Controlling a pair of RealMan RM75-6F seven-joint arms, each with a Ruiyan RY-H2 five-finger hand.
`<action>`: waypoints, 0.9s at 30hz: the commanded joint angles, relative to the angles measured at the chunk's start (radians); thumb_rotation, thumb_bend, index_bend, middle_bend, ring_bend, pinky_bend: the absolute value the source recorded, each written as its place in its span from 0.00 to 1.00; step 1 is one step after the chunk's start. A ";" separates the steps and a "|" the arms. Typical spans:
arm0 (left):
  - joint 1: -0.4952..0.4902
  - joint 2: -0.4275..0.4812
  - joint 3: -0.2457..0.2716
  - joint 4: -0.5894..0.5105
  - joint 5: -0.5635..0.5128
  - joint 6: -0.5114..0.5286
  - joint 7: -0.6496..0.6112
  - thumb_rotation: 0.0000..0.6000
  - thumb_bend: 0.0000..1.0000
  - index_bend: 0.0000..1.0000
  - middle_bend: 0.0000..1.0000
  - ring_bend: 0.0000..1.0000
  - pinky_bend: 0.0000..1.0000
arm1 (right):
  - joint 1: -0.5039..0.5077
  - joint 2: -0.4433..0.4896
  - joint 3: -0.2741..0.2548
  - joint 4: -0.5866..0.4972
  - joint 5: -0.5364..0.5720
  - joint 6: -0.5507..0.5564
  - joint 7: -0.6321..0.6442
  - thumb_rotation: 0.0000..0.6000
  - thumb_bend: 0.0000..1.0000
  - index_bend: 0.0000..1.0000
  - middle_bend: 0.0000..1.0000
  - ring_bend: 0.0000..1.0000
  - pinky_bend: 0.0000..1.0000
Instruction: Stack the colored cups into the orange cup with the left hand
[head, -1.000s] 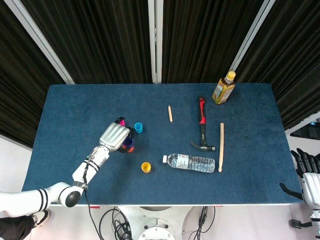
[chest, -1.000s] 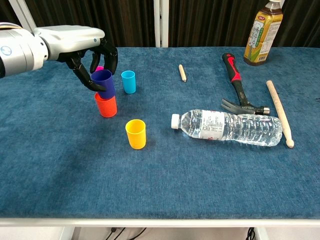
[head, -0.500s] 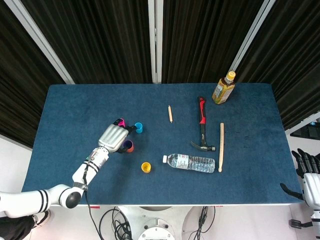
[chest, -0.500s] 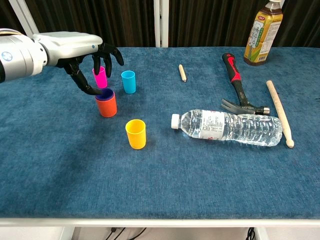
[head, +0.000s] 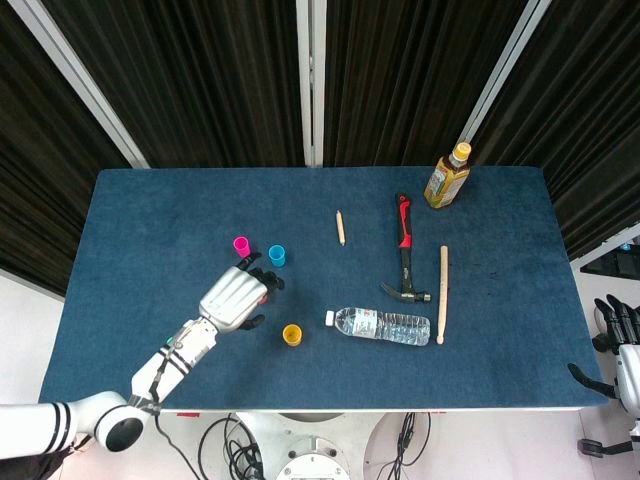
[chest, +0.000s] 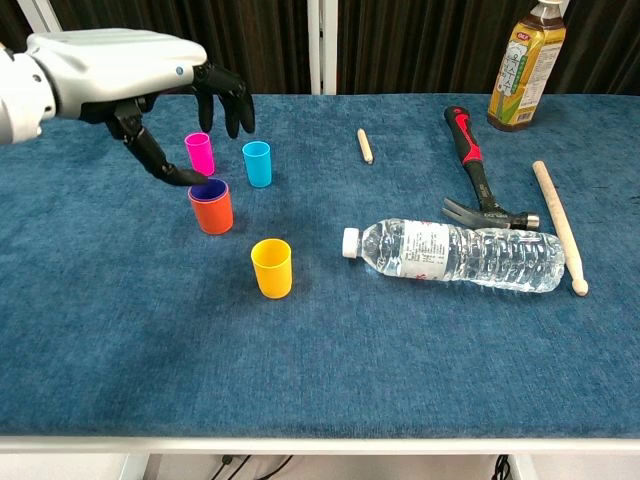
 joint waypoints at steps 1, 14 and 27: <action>0.032 -0.014 0.048 -0.039 0.109 0.040 -0.005 1.00 0.23 0.33 0.34 0.34 0.12 | 0.001 0.001 -0.005 0.000 -0.008 -0.001 -0.002 1.00 0.11 0.00 0.00 0.00 0.00; 0.072 -0.185 0.091 0.150 0.264 0.082 -0.024 1.00 0.23 0.31 0.32 0.32 0.12 | -0.004 -0.004 -0.018 0.012 -0.021 -0.002 0.010 1.00 0.12 0.00 0.00 0.00 0.00; 0.071 -0.242 0.079 0.238 0.235 0.013 -0.054 1.00 0.23 0.29 0.31 0.30 0.12 | -0.008 -0.008 -0.022 0.028 -0.020 -0.006 0.023 1.00 0.12 0.00 0.00 0.00 0.00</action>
